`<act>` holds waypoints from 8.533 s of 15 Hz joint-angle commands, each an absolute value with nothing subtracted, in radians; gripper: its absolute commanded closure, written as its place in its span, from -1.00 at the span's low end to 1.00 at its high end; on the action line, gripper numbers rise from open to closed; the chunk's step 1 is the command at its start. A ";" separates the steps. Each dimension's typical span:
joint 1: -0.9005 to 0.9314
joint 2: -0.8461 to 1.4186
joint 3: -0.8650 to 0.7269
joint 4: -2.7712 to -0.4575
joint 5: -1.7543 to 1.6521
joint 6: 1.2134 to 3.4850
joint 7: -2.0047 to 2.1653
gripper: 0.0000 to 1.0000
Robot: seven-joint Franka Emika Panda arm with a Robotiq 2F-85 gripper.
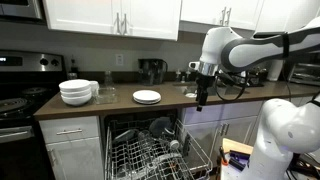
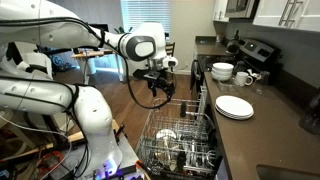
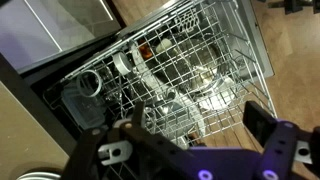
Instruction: Take the top white plate and put it in the dishwasher
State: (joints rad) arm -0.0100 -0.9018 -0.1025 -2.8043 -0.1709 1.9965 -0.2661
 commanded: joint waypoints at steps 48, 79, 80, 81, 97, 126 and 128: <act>-0.013 0.057 -0.009 -2.162 -0.935 2.293 -0.047 -1.00; -0.026 0.350 -0.072 -1.925 -1.351 2.378 0.511 -1.00; -0.021 0.347 -0.072 -1.922 -1.354 2.365 0.509 -1.00; -0.018 0.344 -0.070 -1.921 -1.353 2.359 0.503 -1.00; -0.012 0.323 -0.042 -1.943 -1.220 2.348 0.418 -1.00; -0.017 0.340 -0.052 -1.948 -1.206 2.350 0.354 0.93; -0.018 0.341 -0.051 -1.948 -1.203 2.350 0.348 0.87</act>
